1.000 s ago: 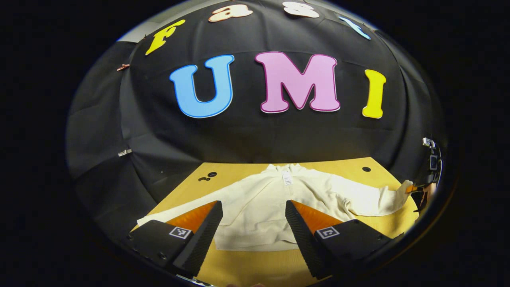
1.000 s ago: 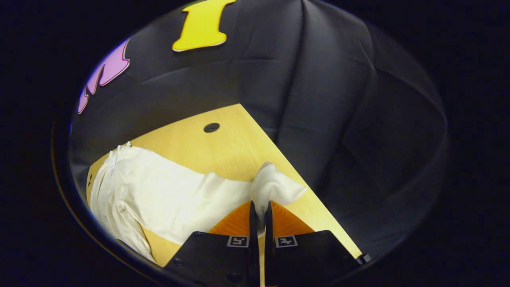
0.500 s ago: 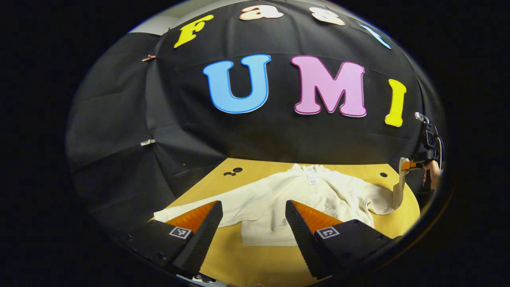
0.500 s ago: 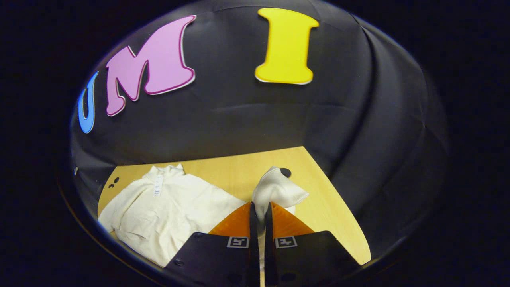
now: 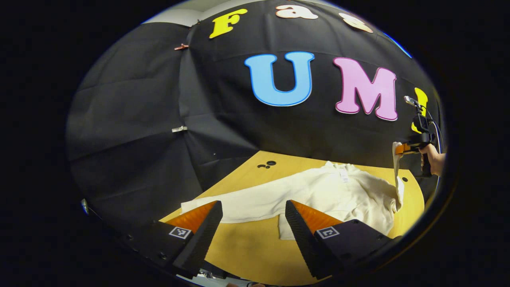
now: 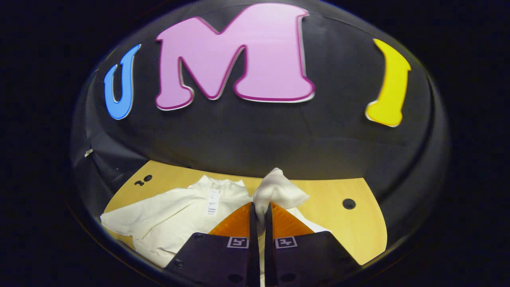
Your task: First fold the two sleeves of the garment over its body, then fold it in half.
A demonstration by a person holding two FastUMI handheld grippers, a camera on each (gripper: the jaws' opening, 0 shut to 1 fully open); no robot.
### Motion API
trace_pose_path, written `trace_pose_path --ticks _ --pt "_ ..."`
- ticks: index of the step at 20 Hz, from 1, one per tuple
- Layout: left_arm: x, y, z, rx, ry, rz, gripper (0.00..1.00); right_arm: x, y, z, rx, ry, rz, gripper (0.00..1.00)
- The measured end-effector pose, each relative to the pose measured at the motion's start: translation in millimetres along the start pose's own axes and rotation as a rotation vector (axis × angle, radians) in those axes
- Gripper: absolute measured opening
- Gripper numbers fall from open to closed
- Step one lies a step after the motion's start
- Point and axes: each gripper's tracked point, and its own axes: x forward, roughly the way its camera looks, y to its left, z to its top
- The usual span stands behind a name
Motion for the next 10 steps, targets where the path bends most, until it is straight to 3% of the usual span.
trace_pose_path --ticks 3,10 --pt "3 31 -5 -0.012 0.002 0.058 0.98 18 67 6 -0.073 0.007 0.075 0.08" --pt "16 82 -26 -0.039 0.04 0.143 0.98 57 231 -24 -0.17 0.056 0.247 0.08"
